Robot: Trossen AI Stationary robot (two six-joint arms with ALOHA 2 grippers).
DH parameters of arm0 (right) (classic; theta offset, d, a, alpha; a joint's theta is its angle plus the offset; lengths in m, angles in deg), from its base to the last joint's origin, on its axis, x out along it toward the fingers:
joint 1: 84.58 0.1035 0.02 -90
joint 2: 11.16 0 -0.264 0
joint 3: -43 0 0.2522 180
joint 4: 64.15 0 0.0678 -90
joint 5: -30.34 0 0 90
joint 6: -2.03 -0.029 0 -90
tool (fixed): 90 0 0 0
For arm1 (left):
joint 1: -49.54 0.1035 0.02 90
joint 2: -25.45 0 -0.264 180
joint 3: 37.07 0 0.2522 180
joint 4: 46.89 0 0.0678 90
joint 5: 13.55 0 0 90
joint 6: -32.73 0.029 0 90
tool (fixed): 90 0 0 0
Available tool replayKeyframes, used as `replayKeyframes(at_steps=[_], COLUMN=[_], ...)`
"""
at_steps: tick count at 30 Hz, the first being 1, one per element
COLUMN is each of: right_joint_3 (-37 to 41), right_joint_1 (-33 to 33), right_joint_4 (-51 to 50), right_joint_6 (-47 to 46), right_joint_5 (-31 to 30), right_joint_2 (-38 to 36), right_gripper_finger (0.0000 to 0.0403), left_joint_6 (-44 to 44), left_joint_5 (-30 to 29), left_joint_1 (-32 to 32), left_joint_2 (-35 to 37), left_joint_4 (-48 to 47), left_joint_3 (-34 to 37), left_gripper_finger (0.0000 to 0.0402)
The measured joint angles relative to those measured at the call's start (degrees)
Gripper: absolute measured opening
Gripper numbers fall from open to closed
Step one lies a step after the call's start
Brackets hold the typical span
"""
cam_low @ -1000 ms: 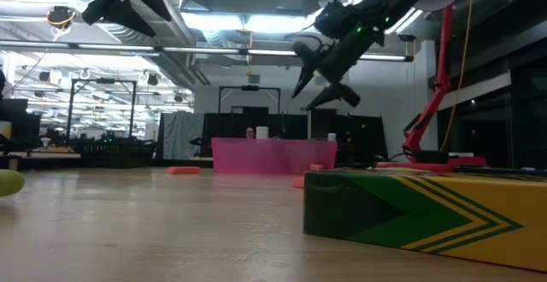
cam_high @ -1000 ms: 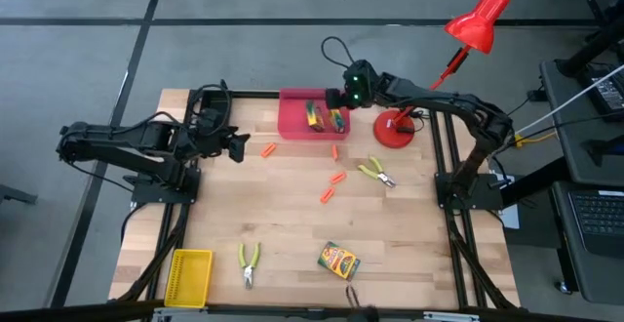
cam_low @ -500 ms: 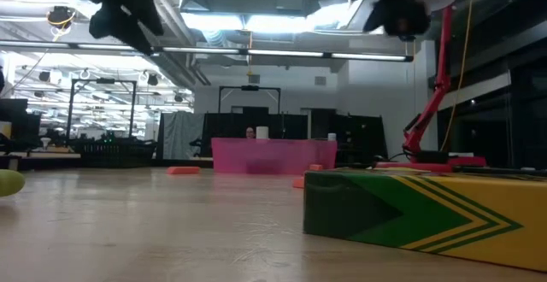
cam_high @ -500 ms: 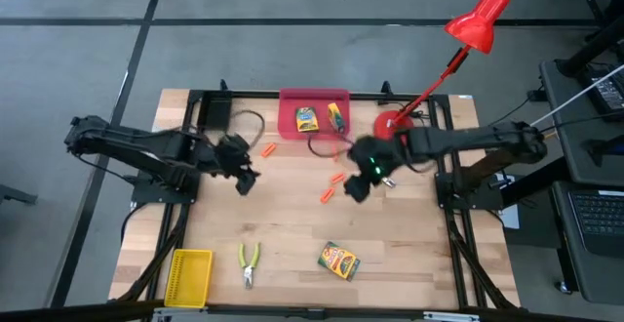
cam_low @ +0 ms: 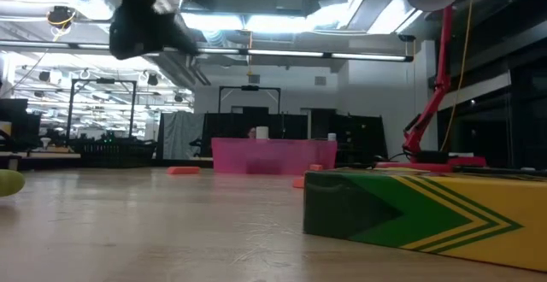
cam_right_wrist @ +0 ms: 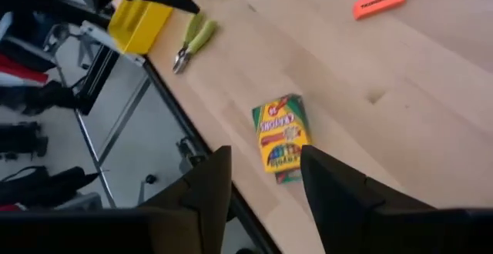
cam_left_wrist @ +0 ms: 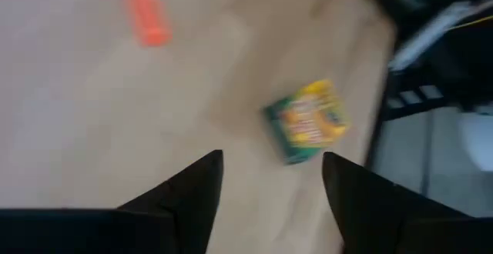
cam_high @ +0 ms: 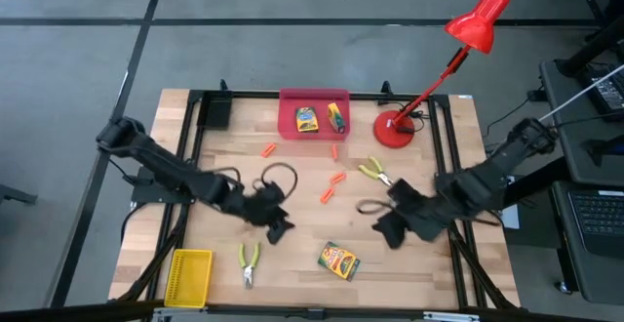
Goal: Pick & Place School Supplies
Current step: Put the yellow crayon box into the red bin
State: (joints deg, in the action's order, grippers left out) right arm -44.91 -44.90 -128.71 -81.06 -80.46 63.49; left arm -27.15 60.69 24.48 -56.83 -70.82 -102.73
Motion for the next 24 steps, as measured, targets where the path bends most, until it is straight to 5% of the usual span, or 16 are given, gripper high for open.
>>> replayKeyframes(at_steps=[5,11,16,24], right_joint_3=[0.00,0.00,0.00,0.00], right_joint_1=[9.33,16.79,21.96,30.04], right_joint_4=[-1.24,-1.08,-0.71,-0.64], right_joint_6=[-3.18,-3.91,-6.44,-12.36], right_joint_5=[-6.87,-13.54,-17.02,-30.83], right_joint_2=[-1.44,-1.62,-1.60,-1.58], right_gripper_finger=[0.0150,0.0141,0.0134,0.0125], left_joint_6=[-1.59,-6.14,-9.55,-19.85], left_joint_5=[-0.69,2.06,4.96,12.08], left_joint_1=[-2.64,-1.96,-1.54,1.04], left_joint_2=[-6.94,-13.97,-19.53,-26.64], left_joint_4=[14.18,16.80,22.58,25.85], left_joint_3=[-0.24,-3.26,-5.19,-6.23], left_gripper_finger=[0.0132,0.0016,0.0002,0.0002])
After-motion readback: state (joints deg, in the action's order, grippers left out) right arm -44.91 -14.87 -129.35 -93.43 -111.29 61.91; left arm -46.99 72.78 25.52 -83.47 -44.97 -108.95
